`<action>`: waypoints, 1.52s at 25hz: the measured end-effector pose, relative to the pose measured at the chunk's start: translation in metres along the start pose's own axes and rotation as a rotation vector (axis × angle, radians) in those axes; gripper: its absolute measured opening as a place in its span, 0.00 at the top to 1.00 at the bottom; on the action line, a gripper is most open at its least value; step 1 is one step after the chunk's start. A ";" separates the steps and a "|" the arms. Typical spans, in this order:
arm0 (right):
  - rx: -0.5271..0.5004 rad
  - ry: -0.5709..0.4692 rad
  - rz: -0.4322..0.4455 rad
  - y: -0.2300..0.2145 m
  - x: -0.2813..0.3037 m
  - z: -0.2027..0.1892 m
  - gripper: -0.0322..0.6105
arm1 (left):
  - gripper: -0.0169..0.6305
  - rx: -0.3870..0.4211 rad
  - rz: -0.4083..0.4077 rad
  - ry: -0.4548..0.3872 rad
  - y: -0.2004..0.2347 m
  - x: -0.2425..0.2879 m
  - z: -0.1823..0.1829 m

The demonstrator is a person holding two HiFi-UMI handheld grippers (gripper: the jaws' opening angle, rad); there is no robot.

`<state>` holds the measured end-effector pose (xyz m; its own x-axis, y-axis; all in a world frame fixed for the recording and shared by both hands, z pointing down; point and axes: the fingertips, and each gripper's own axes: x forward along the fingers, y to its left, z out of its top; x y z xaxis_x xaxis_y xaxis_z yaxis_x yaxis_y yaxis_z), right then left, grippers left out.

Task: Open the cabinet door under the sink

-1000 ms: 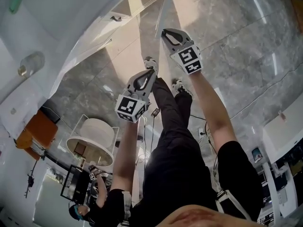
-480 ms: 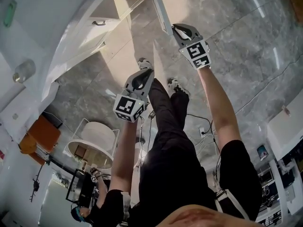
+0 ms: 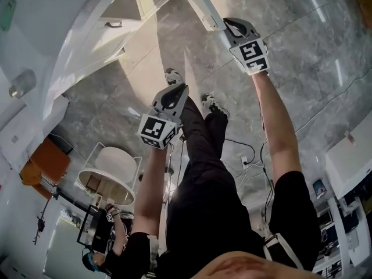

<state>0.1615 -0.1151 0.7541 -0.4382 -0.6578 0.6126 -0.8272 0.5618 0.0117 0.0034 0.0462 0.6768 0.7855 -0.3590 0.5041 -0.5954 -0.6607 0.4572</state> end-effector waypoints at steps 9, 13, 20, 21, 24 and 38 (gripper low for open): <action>0.043 0.008 -0.096 -0.038 -0.021 -0.008 0.82 | 0.93 0.002 0.003 0.005 -0.003 -0.006 0.000; 0.036 0.054 -0.085 -0.040 -0.021 -0.024 0.84 | 0.93 0.010 0.002 0.015 0.001 -0.005 -0.003; 0.060 0.072 -0.072 -0.017 -0.037 -0.037 0.81 | 0.93 0.036 -0.005 0.019 -0.008 -0.001 0.006; 0.059 0.077 -0.062 -0.008 -0.045 -0.039 0.82 | 0.93 0.041 -0.006 0.022 -0.010 -0.002 0.008; 0.060 0.098 -0.019 0.021 -0.077 -0.038 0.84 | 0.93 0.053 -0.005 0.023 -0.017 -0.006 0.021; 0.169 -0.046 0.198 0.163 -0.243 0.095 0.85 | 0.93 0.053 0.003 -0.095 -0.120 -0.101 0.116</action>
<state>0.0995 0.0891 0.5324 -0.6097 -0.5679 0.5529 -0.7690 0.5929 -0.2390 0.0149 0.0851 0.4859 0.7977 -0.4202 0.4326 -0.5899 -0.6925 0.4152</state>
